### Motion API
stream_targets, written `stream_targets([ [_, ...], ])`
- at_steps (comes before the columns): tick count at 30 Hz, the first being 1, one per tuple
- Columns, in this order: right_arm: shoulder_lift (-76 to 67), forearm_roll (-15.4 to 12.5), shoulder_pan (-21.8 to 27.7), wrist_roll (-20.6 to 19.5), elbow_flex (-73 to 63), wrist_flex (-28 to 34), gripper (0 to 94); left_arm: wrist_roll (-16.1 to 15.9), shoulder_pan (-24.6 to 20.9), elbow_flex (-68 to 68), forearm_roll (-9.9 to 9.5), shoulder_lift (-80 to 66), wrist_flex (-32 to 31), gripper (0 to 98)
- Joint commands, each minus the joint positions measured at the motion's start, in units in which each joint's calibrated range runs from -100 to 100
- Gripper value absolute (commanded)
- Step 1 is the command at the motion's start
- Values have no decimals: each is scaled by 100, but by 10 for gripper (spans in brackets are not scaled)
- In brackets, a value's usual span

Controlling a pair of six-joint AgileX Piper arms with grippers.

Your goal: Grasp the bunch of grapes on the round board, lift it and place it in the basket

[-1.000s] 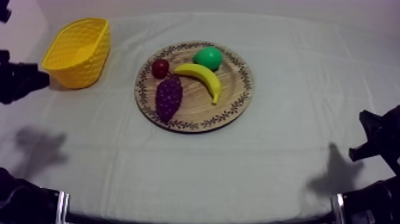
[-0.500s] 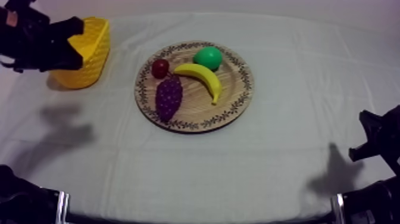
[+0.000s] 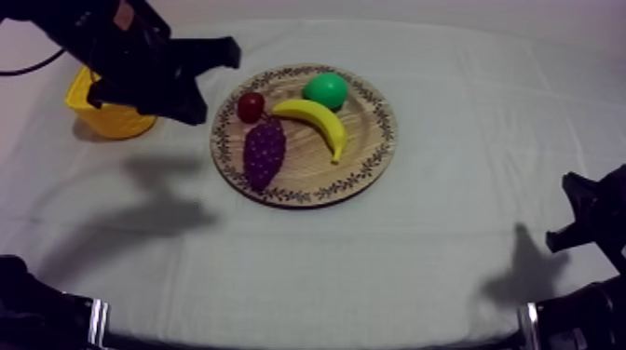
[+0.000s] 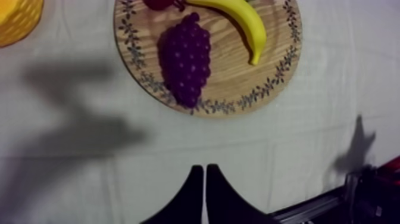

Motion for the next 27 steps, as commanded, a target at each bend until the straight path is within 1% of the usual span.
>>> stream_targets([
  [1,0,-1,-1,-1,0,-1,3,41,108,-223,-20,227,104,0],
  [5,0,-1,-1,-1,0,-1,3,77,217,-511,-47,552,217,10],
  [8,0,-1,-1,-1,0,-1,3,104,254,-627,-56,689,242,72],
  [10,0,-1,-1,-1,0,-1,3,123,256,-677,-59,740,248,150],
  [15,0,-1,-1,-1,0,-1,3,122,212,-777,-46,842,254,411],
  [19,0,-1,-1,-1,0,-1,3,115,139,-804,-25,927,261,582],
  [24,0,-1,-1,-1,0,-1,3,105,67,-781,9,1059,262,753],
  [27,0,-1,-1,-1,0,-1,3,96,44,-772,18,1155,263,819],
])
